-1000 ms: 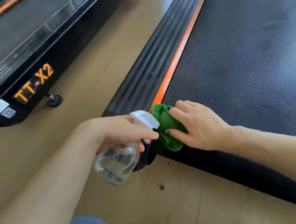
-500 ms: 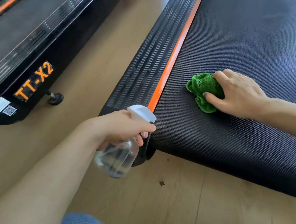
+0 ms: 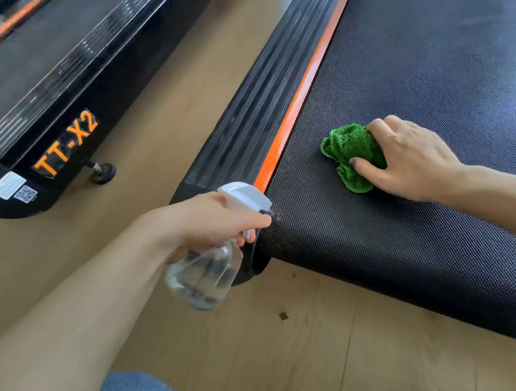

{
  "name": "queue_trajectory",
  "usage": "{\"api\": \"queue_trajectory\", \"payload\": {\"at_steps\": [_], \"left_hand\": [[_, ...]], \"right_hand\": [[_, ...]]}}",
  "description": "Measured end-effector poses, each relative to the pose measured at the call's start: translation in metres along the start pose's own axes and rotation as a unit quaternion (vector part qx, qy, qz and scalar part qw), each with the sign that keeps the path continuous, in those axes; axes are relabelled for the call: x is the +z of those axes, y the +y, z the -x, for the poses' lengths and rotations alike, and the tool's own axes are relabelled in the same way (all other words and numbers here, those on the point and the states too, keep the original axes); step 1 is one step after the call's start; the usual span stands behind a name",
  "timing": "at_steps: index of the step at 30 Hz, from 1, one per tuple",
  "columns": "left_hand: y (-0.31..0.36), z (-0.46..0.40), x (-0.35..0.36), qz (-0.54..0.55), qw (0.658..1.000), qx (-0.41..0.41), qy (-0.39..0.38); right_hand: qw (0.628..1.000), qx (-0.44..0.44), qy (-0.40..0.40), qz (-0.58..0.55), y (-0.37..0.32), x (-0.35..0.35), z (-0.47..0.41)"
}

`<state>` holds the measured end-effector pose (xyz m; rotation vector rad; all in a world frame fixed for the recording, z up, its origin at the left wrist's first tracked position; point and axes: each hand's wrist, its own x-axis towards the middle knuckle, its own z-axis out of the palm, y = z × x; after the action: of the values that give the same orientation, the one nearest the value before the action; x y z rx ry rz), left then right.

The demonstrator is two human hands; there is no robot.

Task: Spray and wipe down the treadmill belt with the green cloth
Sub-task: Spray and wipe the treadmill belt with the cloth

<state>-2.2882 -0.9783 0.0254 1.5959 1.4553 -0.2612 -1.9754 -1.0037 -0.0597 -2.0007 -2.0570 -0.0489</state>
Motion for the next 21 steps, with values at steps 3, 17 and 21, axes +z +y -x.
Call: {"api": "queue_trajectory", "payload": {"at_steps": [3,17,21], "left_hand": [[-0.0022,0.0012,-0.0003,0.017,1.0,-0.007,0.025],[-0.0016,-0.0003,0.0018,0.022,0.998,-0.009,0.065],[-0.0019,-0.0028,-0.0001,0.027,0.997,-0.006,0.077]], "right_hand": [[1.0,0.004,-0.002,0.001,-0.0003,-0.0011,0.0001],[1.0,0.014,-0.002,0.0,-0.0019,0.0012,0.0006],[1.0,0.004,0.003,-0.005,-0.003,0.0002,-0.0003]]}}
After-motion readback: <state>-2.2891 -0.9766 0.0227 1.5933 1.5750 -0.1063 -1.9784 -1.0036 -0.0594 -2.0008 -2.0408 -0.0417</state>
